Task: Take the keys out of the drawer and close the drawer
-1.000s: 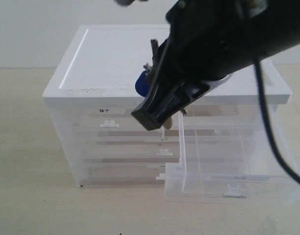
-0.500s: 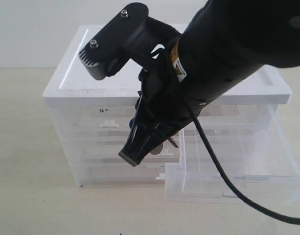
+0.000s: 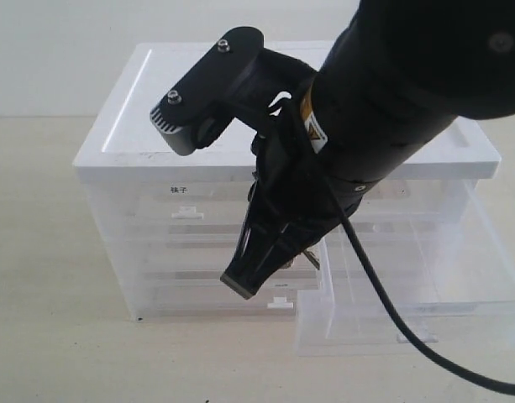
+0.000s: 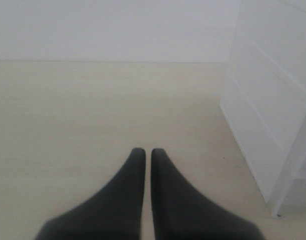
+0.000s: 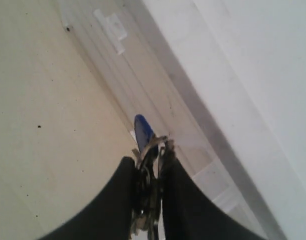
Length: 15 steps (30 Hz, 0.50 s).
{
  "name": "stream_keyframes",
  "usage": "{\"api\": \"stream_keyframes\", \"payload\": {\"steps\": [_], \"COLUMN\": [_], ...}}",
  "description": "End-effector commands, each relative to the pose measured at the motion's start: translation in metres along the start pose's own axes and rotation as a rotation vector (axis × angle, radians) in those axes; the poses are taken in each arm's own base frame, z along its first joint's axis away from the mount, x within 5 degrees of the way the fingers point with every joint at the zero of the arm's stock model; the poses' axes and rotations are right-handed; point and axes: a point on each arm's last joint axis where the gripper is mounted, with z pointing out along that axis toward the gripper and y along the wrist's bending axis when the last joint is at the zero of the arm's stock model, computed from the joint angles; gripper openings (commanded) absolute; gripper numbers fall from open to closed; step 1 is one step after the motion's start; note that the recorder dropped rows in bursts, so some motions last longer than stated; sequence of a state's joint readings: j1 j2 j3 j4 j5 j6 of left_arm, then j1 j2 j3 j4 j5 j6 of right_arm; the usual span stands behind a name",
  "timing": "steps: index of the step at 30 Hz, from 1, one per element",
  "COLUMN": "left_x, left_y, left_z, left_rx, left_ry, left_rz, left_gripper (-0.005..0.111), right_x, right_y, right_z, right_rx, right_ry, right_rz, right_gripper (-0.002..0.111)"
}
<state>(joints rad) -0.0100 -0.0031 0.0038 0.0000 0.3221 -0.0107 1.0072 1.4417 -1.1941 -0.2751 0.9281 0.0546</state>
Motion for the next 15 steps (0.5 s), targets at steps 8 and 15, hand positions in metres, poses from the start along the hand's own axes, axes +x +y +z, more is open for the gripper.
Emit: {"api": "stream_keyframes", "payload": {"steps": [8, 15], "left_x": [-0.0021, -0.0021], "left_y": [0.0, 0.0], "left_z": [-0.0002, -0.0002], "left_rx": [0.0, 0.0], "left_ry": [-0.012, -0.012], "left_rz": [0.003, 0.003], "left_gripper": [0.005, 0.005], "right_x": [-0.0078, -0.0071], "right_y": [0.0003, -0.0019], "right_z": [-0.0016, -0.0102], "right_rx": [-0.001, 0.006], "right_ry": [-0.081, -0.102], "right_rz": [0.021, 0.021], "right_gripper": [0.041, 0.03]}}
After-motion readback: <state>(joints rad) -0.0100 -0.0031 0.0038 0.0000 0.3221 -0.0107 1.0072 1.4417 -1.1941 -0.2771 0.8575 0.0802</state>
